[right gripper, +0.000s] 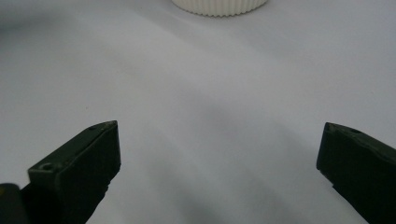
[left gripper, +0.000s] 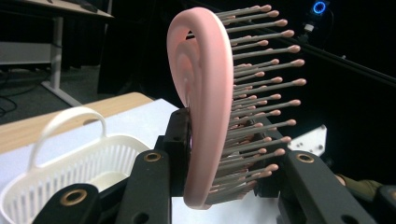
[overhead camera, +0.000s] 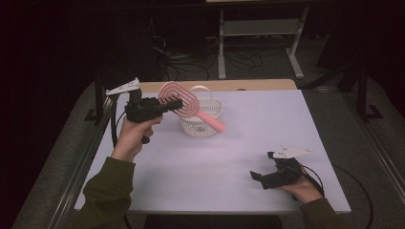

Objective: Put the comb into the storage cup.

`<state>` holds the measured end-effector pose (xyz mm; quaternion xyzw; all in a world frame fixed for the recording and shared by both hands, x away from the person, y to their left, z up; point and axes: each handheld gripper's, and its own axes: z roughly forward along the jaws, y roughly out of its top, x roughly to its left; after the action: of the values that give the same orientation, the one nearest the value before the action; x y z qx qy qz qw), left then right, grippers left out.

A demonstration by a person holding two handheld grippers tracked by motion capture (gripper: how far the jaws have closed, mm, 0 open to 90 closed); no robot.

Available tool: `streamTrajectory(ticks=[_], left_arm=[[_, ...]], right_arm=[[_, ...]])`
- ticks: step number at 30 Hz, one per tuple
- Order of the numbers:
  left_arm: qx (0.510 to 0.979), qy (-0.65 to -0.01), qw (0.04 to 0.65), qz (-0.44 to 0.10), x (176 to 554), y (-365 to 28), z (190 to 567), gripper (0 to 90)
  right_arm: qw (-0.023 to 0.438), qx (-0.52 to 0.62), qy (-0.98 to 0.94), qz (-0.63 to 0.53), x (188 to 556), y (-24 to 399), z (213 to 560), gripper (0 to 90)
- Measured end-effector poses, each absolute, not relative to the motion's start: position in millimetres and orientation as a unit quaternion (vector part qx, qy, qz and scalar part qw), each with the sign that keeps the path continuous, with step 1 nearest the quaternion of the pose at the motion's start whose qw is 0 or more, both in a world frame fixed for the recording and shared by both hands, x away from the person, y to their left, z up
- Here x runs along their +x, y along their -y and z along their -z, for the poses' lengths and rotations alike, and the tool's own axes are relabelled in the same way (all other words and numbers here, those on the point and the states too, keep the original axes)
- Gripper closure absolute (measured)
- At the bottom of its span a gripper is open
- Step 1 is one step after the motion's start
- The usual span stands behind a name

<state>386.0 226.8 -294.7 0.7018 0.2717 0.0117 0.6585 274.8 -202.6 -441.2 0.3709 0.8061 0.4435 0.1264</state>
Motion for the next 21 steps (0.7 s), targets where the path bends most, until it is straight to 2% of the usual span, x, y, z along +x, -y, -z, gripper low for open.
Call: streamTrajectory(ticks=[12,21], left_arm=[[0.686,-0.295,0.664,-0.034,415.9,-232.5,280.9,65.5],[0.68,-0.323,0.656,-0.045,433.0,-235.5,286.7,65.5]], right_arm=[[0.129,0.371,-0.805,-0.445,273.7,203.2,440.6,0.0],[0.128,0.371,-0.805,-0.446,273.6,203.5,440.9,0.0]])
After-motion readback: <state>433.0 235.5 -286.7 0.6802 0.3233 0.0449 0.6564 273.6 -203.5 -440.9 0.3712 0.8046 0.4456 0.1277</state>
